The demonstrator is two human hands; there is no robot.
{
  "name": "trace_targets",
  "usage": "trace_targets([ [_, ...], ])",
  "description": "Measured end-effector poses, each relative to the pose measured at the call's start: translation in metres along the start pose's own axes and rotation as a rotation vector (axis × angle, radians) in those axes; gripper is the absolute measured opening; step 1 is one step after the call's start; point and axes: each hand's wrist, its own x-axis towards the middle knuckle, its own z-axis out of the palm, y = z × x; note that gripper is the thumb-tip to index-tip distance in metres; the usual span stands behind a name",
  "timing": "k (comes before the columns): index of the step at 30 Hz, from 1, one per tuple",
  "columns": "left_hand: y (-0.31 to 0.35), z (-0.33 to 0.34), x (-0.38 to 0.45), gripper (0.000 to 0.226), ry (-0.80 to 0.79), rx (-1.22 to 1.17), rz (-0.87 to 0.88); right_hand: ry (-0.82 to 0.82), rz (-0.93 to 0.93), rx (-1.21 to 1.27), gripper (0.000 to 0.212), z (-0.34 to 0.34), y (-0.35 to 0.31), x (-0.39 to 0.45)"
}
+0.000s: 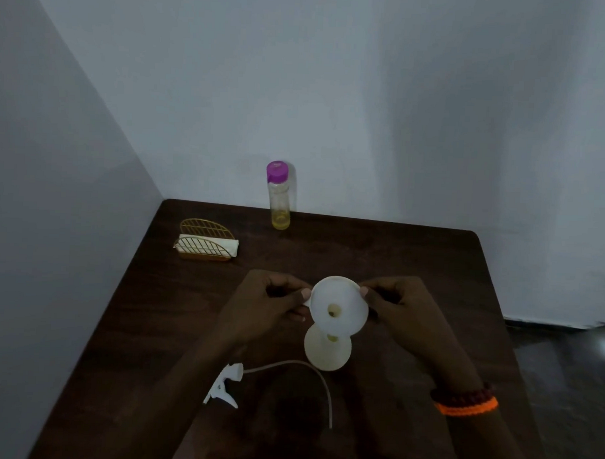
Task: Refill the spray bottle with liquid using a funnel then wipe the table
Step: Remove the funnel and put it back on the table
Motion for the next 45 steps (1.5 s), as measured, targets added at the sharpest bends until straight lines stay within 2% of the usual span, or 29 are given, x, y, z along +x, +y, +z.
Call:
trace_targets([
  [12, 0.022, -0.042, 0.093, 0.017, 0.080, 0.332, 0.127, 0.029, -0.189, 0.005, 0.019, -0.009, -0.018, 0.098],
  [14, 0.019, -0.046, 0.112, 0.015, 0.077, 0.305, 0.085, 0.030, -0.221, -0.020, 0.019, -0.009, -0.018, 0.117],
  [17, 0.015, -0.047, 0.134, 0.010, 0.047, 0.135, -0.036, 0.018, -0.277, -0.057, 0.019, -0.008, -0.014, 0.139],
  [21, 0.001, -0.042, 0.157, 0.042, -0.058, 0.066, -0.234, 0.000, -0.361, -0.186, 0.023, -0.003, -0.002, 0.158],
  [24, -0.017, -0.041, 0.170, 0.042, -0.105, 0.171, -0.286, -0.046, -0.333, -0.159, 0.022, 0.001, 0.012, 0.169],
  [27, -0.040, -0.038, 0.180, 0.039, -0.120, 0.209, -0.267, -0.082, -0.210, -0.049, 0.024, 0.009, 0.029, 0.178],
  [30, -0.060, -0.032, 0.191, 0.064, -0.041, 0.268, -0.222, -0.091, -0.109, 0.042, 0.032, 0.021, 0.045, 0.190],
  [36, -0.101, -0.028, 0.217, 0.075, 0.004, 0.538, -0.068, -0.084, -0.074, 0.007, 0.043, 0.046, 0.068, 0.226],
  [41, -0.118, -0.029, 0.240, 0.068, 0.046, 0.708, 0.089, -0.009, -0.134, -0.057, 0.045, 0.062, 0.078, 0.248],
  [45, -0.120, -0.022, 0.249, 0.067, 0.050, 0.739, 0.128, 0.044, -0.070, -0.036, 0.044, 0.070, 0.088, 0.258],
])
